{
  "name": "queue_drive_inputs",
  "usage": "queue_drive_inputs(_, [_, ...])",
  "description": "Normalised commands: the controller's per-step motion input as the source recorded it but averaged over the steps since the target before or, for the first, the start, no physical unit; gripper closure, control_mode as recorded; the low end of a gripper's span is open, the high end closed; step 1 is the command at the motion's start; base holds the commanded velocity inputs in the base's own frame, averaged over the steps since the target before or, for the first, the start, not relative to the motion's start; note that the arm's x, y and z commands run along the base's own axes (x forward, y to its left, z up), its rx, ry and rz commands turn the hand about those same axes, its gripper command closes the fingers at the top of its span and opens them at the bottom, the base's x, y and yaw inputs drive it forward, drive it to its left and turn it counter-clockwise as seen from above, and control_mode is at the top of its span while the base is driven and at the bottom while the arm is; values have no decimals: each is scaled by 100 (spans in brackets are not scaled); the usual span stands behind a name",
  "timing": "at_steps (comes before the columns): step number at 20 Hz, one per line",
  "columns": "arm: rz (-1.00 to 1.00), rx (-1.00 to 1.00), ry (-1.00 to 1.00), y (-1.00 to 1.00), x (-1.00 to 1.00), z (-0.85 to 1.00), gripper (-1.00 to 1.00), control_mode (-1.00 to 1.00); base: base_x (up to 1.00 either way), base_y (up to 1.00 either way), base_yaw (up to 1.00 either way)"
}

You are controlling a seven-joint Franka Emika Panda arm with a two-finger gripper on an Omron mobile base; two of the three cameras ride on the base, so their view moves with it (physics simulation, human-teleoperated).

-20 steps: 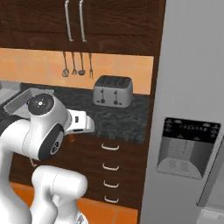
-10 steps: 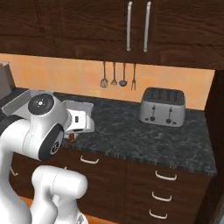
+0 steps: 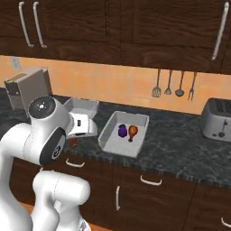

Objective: Place one eggplant and one chicken drumstick in each tupperware on the nearby counter, to pack two identical lunches.

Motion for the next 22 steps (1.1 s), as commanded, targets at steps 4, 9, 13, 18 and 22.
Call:
queue_drive_inputs(4, [0,0,0,0,0,0,100,100,78,100,0])
queue_drive_inputs(9, [0,0,0,0,0,0,100,100,89,100,0])
queue_drive_inputs(13, [0,-5,2,-3,14,-25,100,-100,27,40,0])
queue_drive_inputs(18, [-2,1,12,-55,68,-34,100,-100,0,0,0])
queue_drive_inputs(22, [-3,6,25,-11,82,-64,100,-100,0,0,0])
